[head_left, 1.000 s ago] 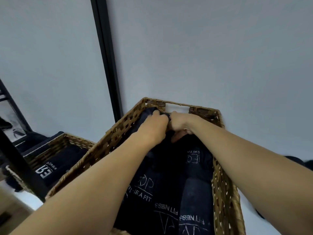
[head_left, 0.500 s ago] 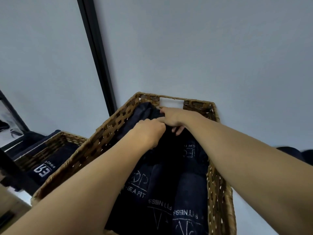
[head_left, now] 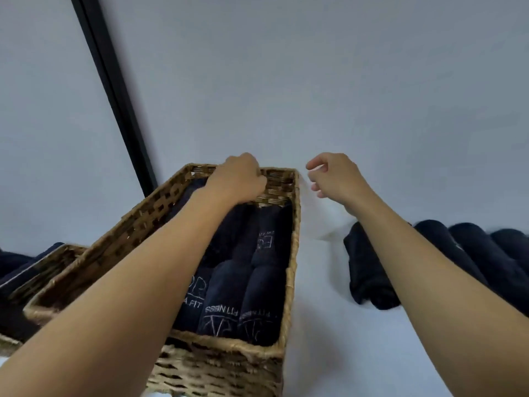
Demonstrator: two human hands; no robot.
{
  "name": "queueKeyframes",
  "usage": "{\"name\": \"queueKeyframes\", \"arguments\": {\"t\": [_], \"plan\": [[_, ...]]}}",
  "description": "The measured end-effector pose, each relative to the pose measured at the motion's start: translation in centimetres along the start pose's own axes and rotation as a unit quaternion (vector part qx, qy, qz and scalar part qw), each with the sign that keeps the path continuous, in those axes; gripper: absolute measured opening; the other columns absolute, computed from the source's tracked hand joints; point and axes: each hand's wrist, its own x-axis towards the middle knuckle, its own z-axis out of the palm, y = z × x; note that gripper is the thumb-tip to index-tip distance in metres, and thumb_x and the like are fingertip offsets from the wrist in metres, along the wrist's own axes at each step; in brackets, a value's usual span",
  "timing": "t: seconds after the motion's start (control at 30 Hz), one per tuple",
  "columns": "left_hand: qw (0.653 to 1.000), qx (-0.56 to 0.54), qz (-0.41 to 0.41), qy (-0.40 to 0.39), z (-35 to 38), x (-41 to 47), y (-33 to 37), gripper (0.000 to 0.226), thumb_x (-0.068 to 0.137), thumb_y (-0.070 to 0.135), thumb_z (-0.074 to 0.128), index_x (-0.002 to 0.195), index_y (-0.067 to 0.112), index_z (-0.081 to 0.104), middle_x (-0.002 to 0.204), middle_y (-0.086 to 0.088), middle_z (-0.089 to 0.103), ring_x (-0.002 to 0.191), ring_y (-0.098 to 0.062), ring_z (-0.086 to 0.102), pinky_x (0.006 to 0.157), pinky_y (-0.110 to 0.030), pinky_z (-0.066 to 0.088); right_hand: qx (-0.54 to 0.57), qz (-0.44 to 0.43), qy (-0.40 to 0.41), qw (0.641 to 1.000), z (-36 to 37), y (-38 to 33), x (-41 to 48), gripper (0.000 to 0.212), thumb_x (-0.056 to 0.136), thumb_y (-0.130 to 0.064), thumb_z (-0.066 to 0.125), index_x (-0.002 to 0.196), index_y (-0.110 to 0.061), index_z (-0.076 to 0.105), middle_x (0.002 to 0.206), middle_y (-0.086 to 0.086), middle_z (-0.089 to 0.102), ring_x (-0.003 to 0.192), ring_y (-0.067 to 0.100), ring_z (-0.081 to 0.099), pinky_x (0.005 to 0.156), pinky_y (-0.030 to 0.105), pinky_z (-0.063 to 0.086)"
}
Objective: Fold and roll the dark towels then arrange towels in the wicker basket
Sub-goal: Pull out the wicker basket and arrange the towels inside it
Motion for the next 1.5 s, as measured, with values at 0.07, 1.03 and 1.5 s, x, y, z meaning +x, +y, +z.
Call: {"name": "queueKeyframes", "arguments": {"t": [0.07, 1.03, 1.5], "plan": [[0.996, -0.089, 0.023, 0.023, 0.1, 0.4, 5.0, 0.019, 0.092, 0.018, 0.05, 0.102, 0.008, 0.063, 0.106, -0.006, 0.062, 0.093, -0.021, 0.059, 0.076, -0.027, 0.044, -0.051, 0.062, -0.014, 0.997, -1.9, 3.1, -1.2, 0.029, 0.092, -0.01, 0.051, 0.119, -0.013, 0.062, 0.112, 0.01, 0.065, 0.093, 0.024, 0.067, 0.088, 0.041, 0.057], [0.953, -0.267, -0.078, -0.118, 10.3, -1.2, 18.3, 0.057, 0.093, 0.035, 0.046, 0.141, 0.008, 0.035, 0.136, -0.015, 0.042, 0.113, -0.034, 0.053, 0.093, -0.046, 0.051, 0.278, 0.229, 0.011, 0.933, -7.3, 8.9, -4.0, 0.02, 0.093, -0.011, 0.05, 0.103, 0.0, 0.064, 0.084, 0.013, 0.066, 0.077, 0.026, 0.063, 0.073, 0.036, 0.049], [0.966, -0.254, -0.017, -0.035, -1.9, -0.2, 2.6, 0.044, 0.069, 0.026, 0.07, 0.111, 0.013, 0.064, 0.097, -0.005, 0.068, 0.085, -0.019, 0.065, 0.071, -0.03, 0.051, 0.151, 0.006, -0.122, 0.981, 0.8, -6.4, -0.4, 0.01, 0.094, -0.012, 0.051, 0.095, -0.019, 0.057, 0.091, 0.005, 0.064, 0.082, 0.021, 0.065, 0.074, 0.04, 0.061]]}}
